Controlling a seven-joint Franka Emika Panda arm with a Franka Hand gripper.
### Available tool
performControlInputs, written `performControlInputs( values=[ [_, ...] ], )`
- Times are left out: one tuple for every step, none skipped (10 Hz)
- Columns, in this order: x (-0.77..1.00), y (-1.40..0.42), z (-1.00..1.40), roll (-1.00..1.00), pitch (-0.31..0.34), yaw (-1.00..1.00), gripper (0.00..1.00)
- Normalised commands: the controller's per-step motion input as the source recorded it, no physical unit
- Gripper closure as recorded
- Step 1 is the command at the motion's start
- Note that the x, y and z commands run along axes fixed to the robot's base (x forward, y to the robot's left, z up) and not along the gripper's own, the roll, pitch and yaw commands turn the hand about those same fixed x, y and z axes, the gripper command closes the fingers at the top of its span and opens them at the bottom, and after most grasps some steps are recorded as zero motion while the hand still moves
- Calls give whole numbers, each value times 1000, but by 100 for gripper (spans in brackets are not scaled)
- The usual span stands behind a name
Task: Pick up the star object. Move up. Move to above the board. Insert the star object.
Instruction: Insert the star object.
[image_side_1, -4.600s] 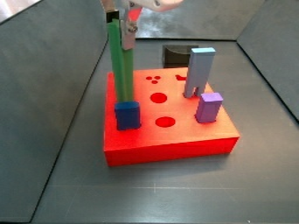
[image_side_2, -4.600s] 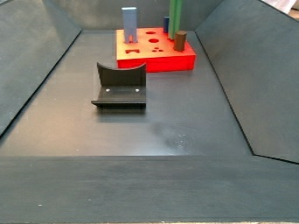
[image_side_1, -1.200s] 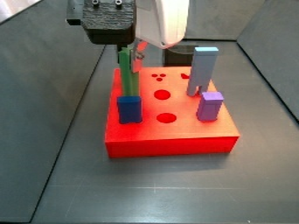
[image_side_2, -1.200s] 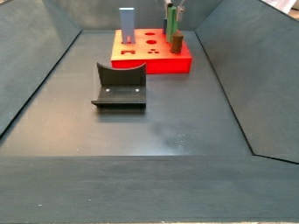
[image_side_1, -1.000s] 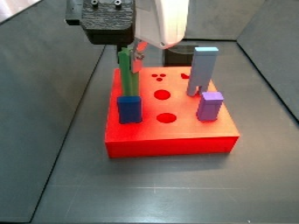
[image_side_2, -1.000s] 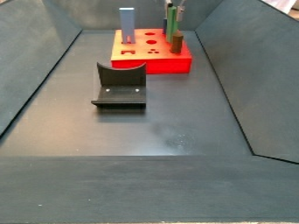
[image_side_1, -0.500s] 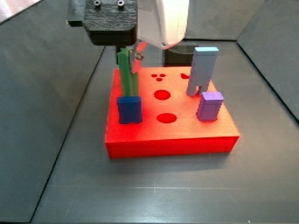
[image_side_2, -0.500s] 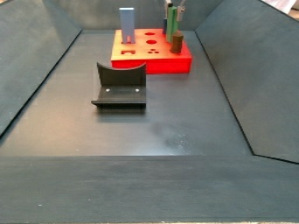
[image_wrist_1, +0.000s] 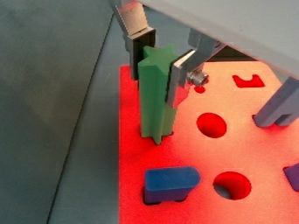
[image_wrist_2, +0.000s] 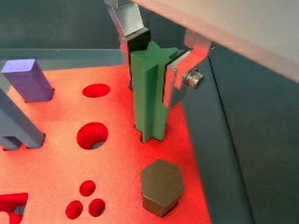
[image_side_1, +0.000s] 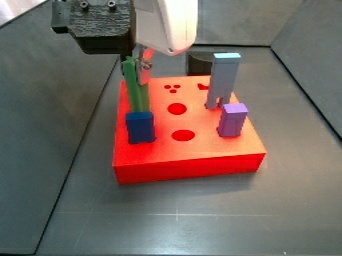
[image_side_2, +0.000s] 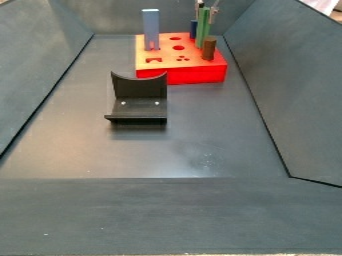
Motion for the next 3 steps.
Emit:
performControlInputs(
  values=[
    [-51,0,0,0,0,-29,100],
    [-283,43,-43,74,43,-240,100],
    [-214,17,-14,54,24,-197,100]
  ],
)
